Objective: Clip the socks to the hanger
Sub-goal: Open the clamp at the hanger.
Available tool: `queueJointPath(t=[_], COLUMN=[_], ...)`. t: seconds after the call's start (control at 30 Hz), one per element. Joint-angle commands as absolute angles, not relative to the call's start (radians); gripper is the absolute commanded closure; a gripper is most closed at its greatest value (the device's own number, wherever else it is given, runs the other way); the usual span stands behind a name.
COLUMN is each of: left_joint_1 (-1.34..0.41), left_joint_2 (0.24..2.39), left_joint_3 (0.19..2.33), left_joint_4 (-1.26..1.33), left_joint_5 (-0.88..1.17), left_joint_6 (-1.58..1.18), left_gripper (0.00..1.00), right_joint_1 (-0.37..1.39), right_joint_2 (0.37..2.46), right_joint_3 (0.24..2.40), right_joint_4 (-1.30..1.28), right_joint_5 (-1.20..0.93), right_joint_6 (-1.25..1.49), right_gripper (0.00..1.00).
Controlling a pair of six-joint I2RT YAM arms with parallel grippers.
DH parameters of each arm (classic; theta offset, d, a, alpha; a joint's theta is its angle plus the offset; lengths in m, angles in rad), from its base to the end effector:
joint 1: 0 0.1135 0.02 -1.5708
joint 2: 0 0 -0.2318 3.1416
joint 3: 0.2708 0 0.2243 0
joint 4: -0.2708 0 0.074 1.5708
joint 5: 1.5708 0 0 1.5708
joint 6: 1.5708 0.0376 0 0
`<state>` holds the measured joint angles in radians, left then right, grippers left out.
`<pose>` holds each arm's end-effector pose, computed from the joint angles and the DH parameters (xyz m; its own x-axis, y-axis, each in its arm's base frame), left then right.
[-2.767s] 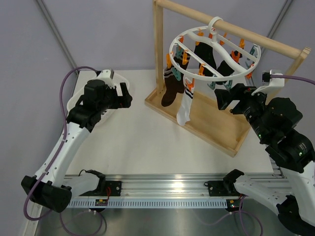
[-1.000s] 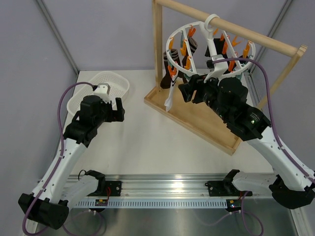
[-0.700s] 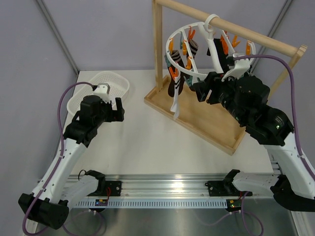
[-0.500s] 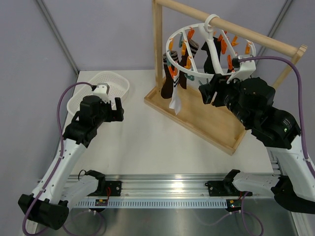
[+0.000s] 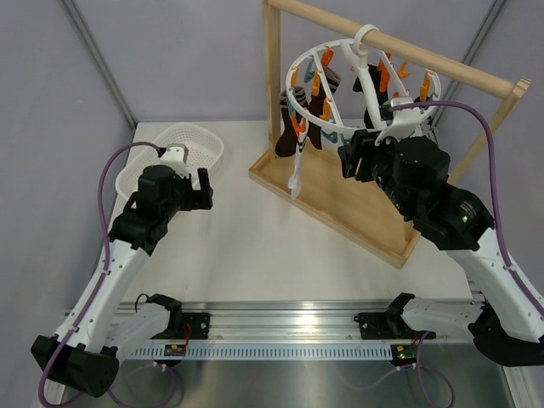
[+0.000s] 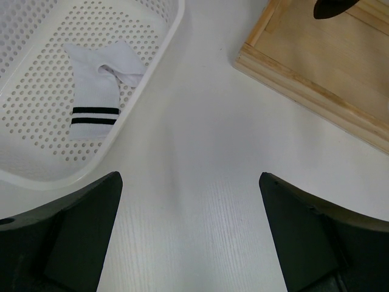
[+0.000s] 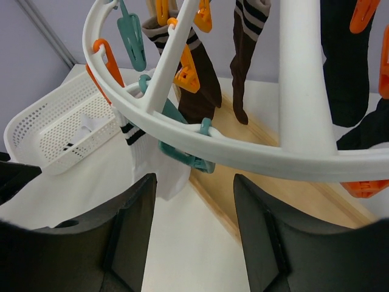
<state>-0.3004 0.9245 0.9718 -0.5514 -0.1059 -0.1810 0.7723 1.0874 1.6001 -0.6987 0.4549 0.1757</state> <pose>0.1836 -0.0527 0.3149 -0.4909 -0.0353 -0.8705 0.1194 0.9870 -0.1074 0.1384 0.1117 0.4571 -0.1859 0.0381 -0.9818 -0.2895 0.9528 0.0918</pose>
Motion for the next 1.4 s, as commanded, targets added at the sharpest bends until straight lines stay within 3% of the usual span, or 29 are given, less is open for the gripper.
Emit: queueJointPath(t=[0.0, 0.5, 0.7, 1.03, 1.37], left_joint_1=[-0.296, -0.296, -0.305, -0.632, -0.710], left_joint_2=[0.910, 0.899, 0.859, 0.833, 1.011], left_joint_3=[0.976, 0.977, 0.960, 0.992, 1.048], left_joint_4=[-0.525, -0.512, -0.390, -0.074, 0.169], left_joint_5=[-0.126, -0.098, 0.176, 0.189, 0.301], left_joint_6=[-0.170, -0.178, -0.268, -0.368, -0.373], left_gripper=[0.01, 0.01, 0.01, 0.01, 0.01], right_joint_1=[0.776, 0.778, 0.776, 0.776, 0.772], right_joint_2=[1.088, 1.157, 1.147, 1.111, 1.114], right_joint_3=[1.623, 1.647, 1.623, 1.559, 1.534], right_joint_4=[-0.617, -0.595, -0.539, -0.448, -0.376], right_joint_5=[0.504, 0.554, 0.515, 0.552, 0.512], right_joint_6=[0.130, 0.094, 0.123, 0.155, 0.104], right_gripper=[0.39, 0.39, 0.44, 0.50, 0.54])
